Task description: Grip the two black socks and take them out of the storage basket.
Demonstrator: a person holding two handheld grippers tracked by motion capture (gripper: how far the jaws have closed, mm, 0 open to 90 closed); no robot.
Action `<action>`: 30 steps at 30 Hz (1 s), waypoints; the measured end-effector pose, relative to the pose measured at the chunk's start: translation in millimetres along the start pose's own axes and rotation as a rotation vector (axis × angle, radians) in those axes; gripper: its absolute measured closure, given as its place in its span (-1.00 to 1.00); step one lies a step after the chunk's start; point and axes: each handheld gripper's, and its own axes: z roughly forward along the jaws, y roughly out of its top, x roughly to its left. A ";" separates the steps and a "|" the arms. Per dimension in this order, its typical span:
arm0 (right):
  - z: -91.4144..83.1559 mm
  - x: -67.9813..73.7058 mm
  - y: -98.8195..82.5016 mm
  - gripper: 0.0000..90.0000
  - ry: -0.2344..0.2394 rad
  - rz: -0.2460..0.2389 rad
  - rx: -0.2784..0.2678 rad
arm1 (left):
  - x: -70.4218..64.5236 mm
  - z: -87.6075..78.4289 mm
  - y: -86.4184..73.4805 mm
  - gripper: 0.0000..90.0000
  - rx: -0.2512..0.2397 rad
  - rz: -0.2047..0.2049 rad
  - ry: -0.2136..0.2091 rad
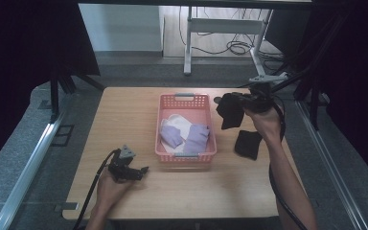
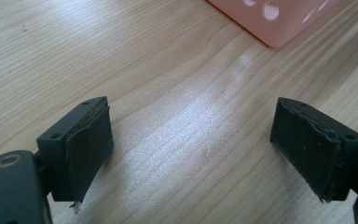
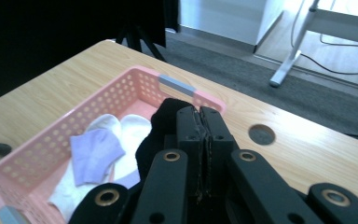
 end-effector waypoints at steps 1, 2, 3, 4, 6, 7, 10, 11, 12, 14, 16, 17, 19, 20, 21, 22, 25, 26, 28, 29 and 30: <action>-1.4 -2.1 -1.4 0.95 -0.006 0.003 0.003 | 0.0 0.0 0.0 -0.72 0.000 0.000 0.000; -2.8 -4.7 -3.7 0.95 -0.012 0.008 0.004 | 0.2 -0.2 0.0 -0.72 0.003 0.003 -0.001; -4.1 -7.5 -6.0 0.95 -0.021 0.011 0.007 | 0.2 -0.2 0.0 -0.72 0.003 0.003 0.000; -5.6 -11.0 -9.3 0.95 -0.029 0.017 0.009 | 0.1 -0.2 0.0 -0.72 0.003 0.002 0.000; -7.4 -16.8 -15.4 0.94 -0.042 0.030 0.011 | 0.0 -0.2 0.0 -0.72 0.003 0.001 -0.001; -7.7 -18.8 -18.0 0.94 -0.050 0.032 0.016 | 0.0 -0.2 0.0 -0.72 0.003 0.001 -0.001; -6.0 -27.1 -31.0 0.94 -0.080 0.043 0.039 | 0.0 -0.2 0.0 -0.72 0.003 0.001 -0.001; -4.7 -30.4 -36.0 0.94 -0.088 0.047 0.045 | 0.0 -0.2 0.0 -0.72 0.003 0.001 -0.001; -3.1 -33.5 -41.1 0.94 -0.091 0.064 0.051 | 0.0 -0.2 0.0 -0.72 0.003 0.001 -0.001; 1.4 -40.0 -53.3 0.94 -0.112 0.076 0.073 | 0.0 -0.2 0.0 -0.72 0.003 0.001 -0.001; 6.1 -44.0 -64.8 0.94 -0.119 0.092 0.089 | 0.0 -0.2 0.0 -0.72 0.003 0.001 -0.001; 8.6 -45.5 -70.6 0.94 -0.123 0.098 0.094 | 0.0 -0.2 0.0 -0.72 0.003 0.001 -0.001; 13.1 -47.5 -79.8 0.94 -0.126 0.108 0.112 | 0.0 -0.2 0.0 -0.72 0.003 0.001 -0.001; 15.9 -48.5 -84.8 0.94 -0.128 0.110 0.121 | 0.0 -0.2 0.0 -0.72 0.003 0.001 0.000; 19.2 -49.4 -90.4 0.93 -0.129 0.113 0.132 | -0.3 0.0 -0.1 -0.72 0.000 -0.002 -0.001; 21.9 -49.8 -94.6 0.93 -0.130 0.115 0.140 | -0.3 0.0 -0.1 -0.72 0.000 -0.003 -0.001; 30.3 -50.4 -107.3 0.93 -0.134 0.114 0.171 | -0.3 0.0 -0.1 -0.72 0.000 -0.003 0.000; 33.4 -50.5 -111.8 0.92 -0.136 0.116 0.181 | -0.3 0.0 -0.1 -0.72 0.000 -0.003 0.000; 38.6 -51.4 -119.6 0.92 -0.138 0.123 0.201 | -0.3 0.1 -0.1 -0.72 -0.001 -0.003 0.000; 41.5 -52.5 -124.0 0.91 -0.136 0.128 0.211 | -0.3 0.1 -0.1 -0.72 -0.002 -0.003 0.000; 44.2 -53.7 -128.3 0.90 -0.138 0.133 0.220 | -0.3 0.1 -0.1 -0.72 -0.001 -0.003 0.000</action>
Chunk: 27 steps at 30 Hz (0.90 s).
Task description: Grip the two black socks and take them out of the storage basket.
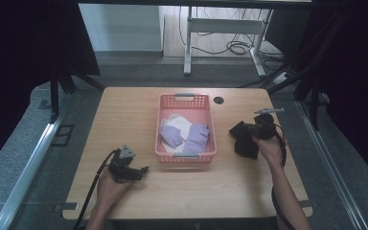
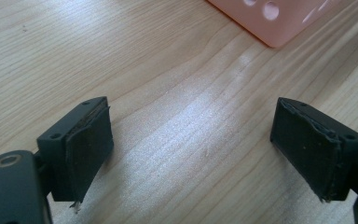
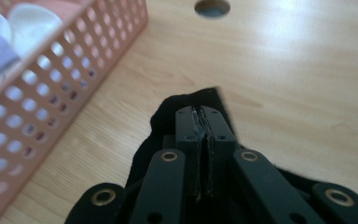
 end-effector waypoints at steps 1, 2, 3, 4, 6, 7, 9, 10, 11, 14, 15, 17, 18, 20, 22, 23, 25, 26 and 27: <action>3.1 -1.3 -2.9 0.89 -0.001 0.005 0.011 | 0.0 0.0 0.0 -0.72 0.000 0.000 0.000; 5.6 -2.6 -5.3 0.86 -0.001 0.009 0.018 | 0.0 0.0 0.0 -0.72 0.000 0.000 0.000; 7.0 -3.6 -7.1 0.81 0.004 0.018 0.019 | 0.0 0.0 0.0 -0.72 0.000 0.000 0.000; 8.0 -4.5 -8.2 0.75 0.009 0.021 0.015 | 0.0 0.0 0.0 -0.72 0.000 0.000 0.000; 7.7 -4.2 -8.3 0.59 0.019 0.020 0.011 | 0.0 0.0 0.0 -0.72 0.000 0.000 0.000; 6.8 -3.1 -7.7 0.52 0.016 0.016 0.008 | 0.0 0.0 0.0 -0.72 0.000 0.000 0.000; 3.4 -0.7 -5.2 0.33 0.023 -0.001 0.004 | 0.0 0.0 0.0 -0.72 0.000 0.000 0.000; 1.9 0.1 -4.3 0.27 0.023 -0.004 -0.001 | 0.0 0.0 0.0 -0.72 0.000 0.000 0.000; -1.4 1.3 -2.7 0.21 0.021 -0.009 -0.007 | 0.0 0.0 0.0 -0.72 0.000 0.000 0.000; -9.5 3.8 -0.4 0.02 0.024 -0.018 -0.030 | 0.0 -0.1 0.0 -0.72 0.001 0.000 0.000; -12.1 4.9 0.1 -0.04 0.025 -0.026 -0.037 | 0.1 -0.1 0.1 -0.72 0.001 0.000 0.000; -18.4 7.3 0.6 -0.13 0.020 -0.037 -0.047 | 0.1 -0.1 0.1 -0.72 0.002 0.000 0.000; -21.4 8.2 0.5 -0.17 0.028 -0.037 -0.051 | 0.1 -0.1 0.1 -0.72 0.001 0.000 0.000; -27.4 10.1 0.3 -0.25 0.035 -0.040 -0.055 | 0.0 -0.1 0.1 -0.72 0.002 0.000 0.000; -33.7 12.1 -0.6 -0.29 0.041 -0.044 -0.062 | 0.0 -0.2 0.0 -0.72 0.002 0.000 0.000; -37.1 12.9 -1.2 -0.31 0.044 -0.045 -0.065 | 0.0 -0.2 0.0 -0.72 0.002 0.000 0.001; -42.5 15.4 -2.8 -0.34 0.044 -0.043 -0.072 | 0.0 -0.2 0.0 -0.72 0.002 0.000 0.001; -45.2 16.4 -4.0 -0.36 0.044 -0.046 -0.074 | 0.0 -0.2 0.0 -0.72 0.002 0.000 0.001; -47.5 17.3 -5.5 -0.37 0.047 -0.046 -0.079 | -0.1 -0.2 0.0 -0.72 0.002 0.000 0.001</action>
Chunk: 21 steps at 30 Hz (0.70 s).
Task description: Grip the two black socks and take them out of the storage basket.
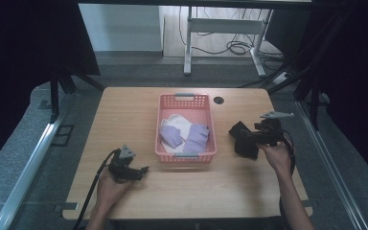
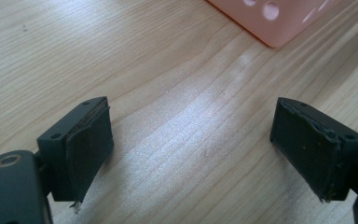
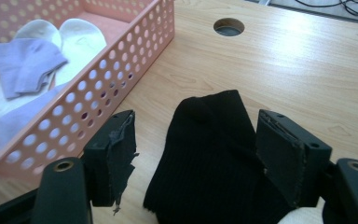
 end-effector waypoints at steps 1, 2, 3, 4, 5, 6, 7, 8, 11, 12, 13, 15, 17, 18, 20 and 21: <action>-2.2 0.9 -1.6 -0.38 0.003 0.001 -0.001 | 0.0 0.0 0.0 -0.72 0.000 0.000 0.000; -4.1 1.9 -3.6 -0.40 0.001 0.001 0.000 | 0.0 0.0 0.0 -0.71 0.000 -0.001 0.000; -5.5 3.4 -5.6 -0.41 -0.003 -0.001 0.002 | 0.0 0.0 0.0 -0.72 0.000 0.000 0.000; -6.7 4.7 -8.1 -0.42 -0.002 -0.005 0.004 | -0.1 0.0 0.0 -0.71 0.000 -0.001 0.000; -7.7 5.9 -10.7 -0.44 0.000 -0.007 0.008 | -0.1 0.0 0.0 -0.71 0.000 0.000 0.000; -8.3 7.1 -13.6 -0.45 0.001 -0.006 0.010 | -0.1 0.0 0.0 -0.71 0.000 -0.001 0.001; -9.1 8.3 -17.5 -0.46 0.003 -0.005 0.010 | -0.1 0.0 0.0 -0.71 -0.001 -0.001 0.001; -9.4 9.0 -19.9 -0.48 0.003 -0.005 0.010 | -0.1 0.0 -0.1 -0.71 -0.001 -0.001 0.001; -9.8 11.5 -29.3 -0.52 -0.008 -0.009 0.017 | -0.1 0.1 -0.1 -0.72 -0.001 -0.001 0.001; -9.7 12.2 -32.4 -0.54 -0.007 -0.009 0.017 | -0.2 0.1 -0.1 -0.71 -0.002 -0.001 0.001; -9.4 12.7 -35.5 -0.55 -0.009 -0.011 0.017 | -0.2 0.1 -0.1 -0.71 -0.002 -0.001 0.001; -9.4 13.8 -41.3 -0.57 -0.011 -0.011 0.021 | -0.2 0.0 -0.1 -0.71 -0.001 -0.001 0.001; -8.3 14.4 -47.6 -0.59 -0.012 -0.009 0.024 | -0.2 0.0 -0.1 -0.71 -0.001 -0.001 0.001; -7.9 14.5 -49.6 -0.60 -0.016 -0.011 0.030 | -0.5 0.2 -0.2 -0.72 -0.004 -0.004 0.001; -7.2 14.7 -55.0 -0.61 -0.022 -0.010 0.034 | -0.3 0.1 -0.1 -0.72 -0.002 -0.002 0.002; -6.8 14.4 -58.5 -0.62 -0.022 -0.009 0.039 | -0.3 0.1 -0.1 -0.71 -0.002 -0.002 0.002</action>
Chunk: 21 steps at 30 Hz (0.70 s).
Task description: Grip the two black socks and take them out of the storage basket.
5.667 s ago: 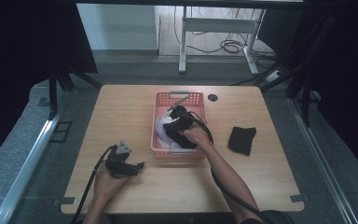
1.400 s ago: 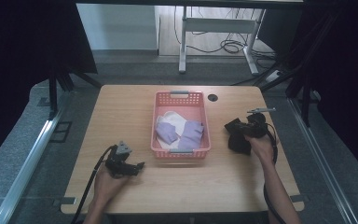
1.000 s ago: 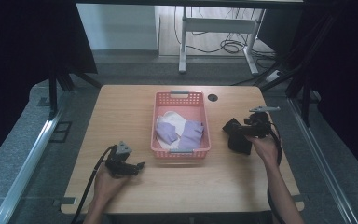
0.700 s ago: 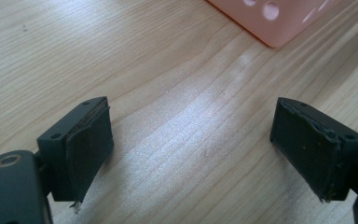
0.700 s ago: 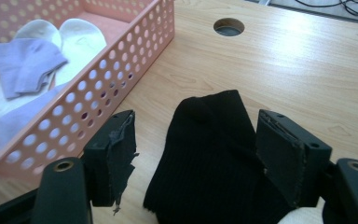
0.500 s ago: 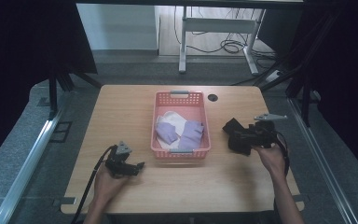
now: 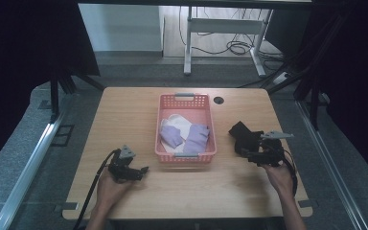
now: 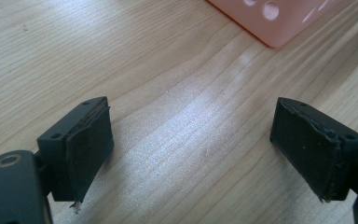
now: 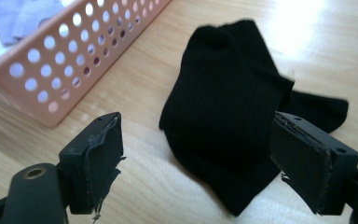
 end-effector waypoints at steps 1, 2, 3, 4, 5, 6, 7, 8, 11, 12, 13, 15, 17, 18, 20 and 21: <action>0.8 -0.1 -3.0 -0.62 0.004 0.004 0.002 | 0.0 0.0 0.0 -0.72 0.000 0.000 0.000; 1.4 -0.1 -5.1 -0.62 0.002 0.004 0.006 | 0.0 -0.1 0.0 -0.72 0.001 0.000 0.000; 2.4 -0.2 -8.8 -0.63 -0.004 0.004 0.014 | 0.0 -0.1 0.0 -0.71 0.001 0.000 0.000; 3.2 -0.4 -10.9 -0.63 -0.002 0.005 0.017 | -0.1 -0.1 0.0 -0.72 0.001 0.000 0.000; 4.2 -0.5 -13.7 -0.64 0.000 0.010 0.021 | -0.1 -0.1 0.0 -0.71 0.001 0.000 0.000; 5.3 -0.4 -16.3 -0.64 0.000 0.011 0.023 | 0.0 -0.1 0.0 -0.71 0.001 0.000 0.000; 6.9 -0.3 -19.3 -0.64 -0.003 0.011 0.031 | -0.1 -0.1 0.0 -0.72 0.001 0.000 0.000; 8.5 -0.1 -21.5 -0.64 -0.003 0.010 0.040 | -0.1 -0.1 0.0 -0.71 0.001 0.000 0.000; 12.7 0.4 -27.3 -0.64 -0.017 -0.005 0.062 | -0.1 -0.1 0.0 -0.72 0.001 0.000 0.000; 14.1 0.7 -29.5 -0.65 -0.019 -0.006 0.070 | -0.1 -0.1 0.0 -0.72 0.001 0.000 0.000; 15.3 0.7 -31.2 -0.66 -0.017 -0.006 0.075 | -0.1 -0.1 0.0 -0.72 0.001 0.000 0.000; 17.6 0.5 -34.1 -0.66 -0.026 -0.019 0.092 | -0.1 -0.1 0.0 -0.72 0.001 0.000 0.000; 19.1 0.0 -36.1 -0.66 -0.036 -0.029 0.105 | -0.1 -0.1 0.0 -0.72 0.000 0.000 0.000; 19.8 -0.7 -37.3 -0.66 -0.034 -0.027 0.107 | -0.1 -0.1 0.0 -0.72 0.000 0.000 0.000; 21.6 -2.6 -39.6 -0.66 -0.032 -0.017 0.119 | -0.1 -0.1 0.0 -0.72 0.000 0.000 0.000; 22.6 -3.4 -41.0 -0.66 -0.031 -0.016 0.127 | -0.1 0.0 0.0 -0.72 0.000 0.000 0.000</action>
